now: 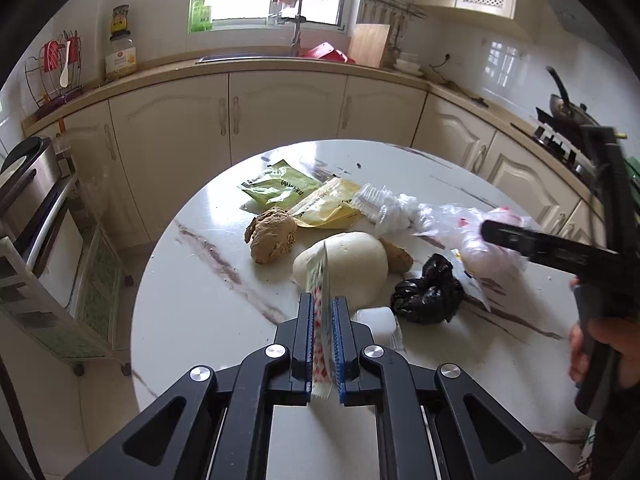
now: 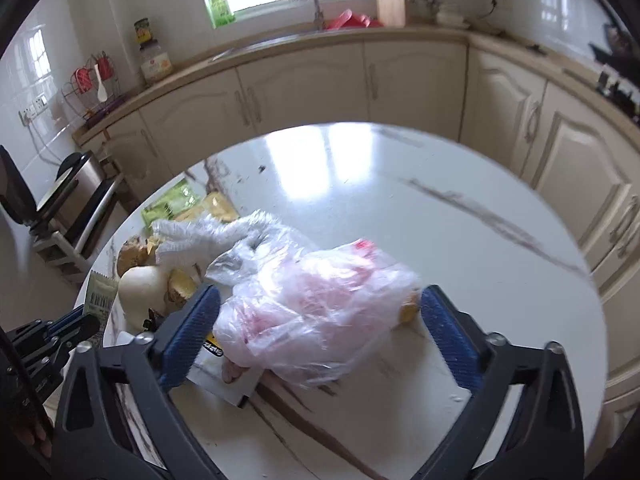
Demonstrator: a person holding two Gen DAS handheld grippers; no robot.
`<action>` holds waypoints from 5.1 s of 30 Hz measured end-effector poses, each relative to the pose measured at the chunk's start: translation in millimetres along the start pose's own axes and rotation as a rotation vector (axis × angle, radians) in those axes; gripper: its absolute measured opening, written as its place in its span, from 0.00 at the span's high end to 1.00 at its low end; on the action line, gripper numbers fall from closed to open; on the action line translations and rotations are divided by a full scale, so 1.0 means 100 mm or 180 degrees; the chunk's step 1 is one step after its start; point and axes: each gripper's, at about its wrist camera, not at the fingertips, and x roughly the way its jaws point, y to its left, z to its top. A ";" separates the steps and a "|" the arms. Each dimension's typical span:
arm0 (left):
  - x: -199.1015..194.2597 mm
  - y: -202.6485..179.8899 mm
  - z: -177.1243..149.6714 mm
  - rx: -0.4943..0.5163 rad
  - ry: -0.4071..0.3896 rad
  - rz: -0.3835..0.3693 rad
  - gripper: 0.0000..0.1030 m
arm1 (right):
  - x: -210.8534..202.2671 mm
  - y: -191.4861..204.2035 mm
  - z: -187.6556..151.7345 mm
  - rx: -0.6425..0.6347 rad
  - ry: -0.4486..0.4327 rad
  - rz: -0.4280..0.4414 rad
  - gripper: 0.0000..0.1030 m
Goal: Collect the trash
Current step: 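Grasp the red-white sauce packet with the left tool while the right tool grasps the plastic bag, then carry the packet and bag to the blue bin and open both tools, then move both tools back over the table, then grasp the white foam block with the left tool while the right tool grasps the ginger piece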
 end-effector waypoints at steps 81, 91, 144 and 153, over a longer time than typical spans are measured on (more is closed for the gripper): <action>-1.73 2.90 -2.75 -0.1508 0.0568 0.0345 0.98 | 0.61 3.93 -2.09 -0.1715 0.0444 0.0788 0.56; -1.08 3.31 -2.73 -0.1641 0.0966 0.0462 0.71 | 1.51 3.85 -2.22 -0.1642 0.0837 0.0574 0.56; -0.46 -0.80 -0.22 0.0006 0.0176 0.0461 0.16 | -1.01 -0.29 -0.61 -0.0394 -0.0321 -0.0530 0.00; 0.15 -0.57 -0.02 -0.0021 0.0363 0.0342 0.66 | -0.52 -0.47 -0.43 -0.0429 -0.0110 -0.0466 0.00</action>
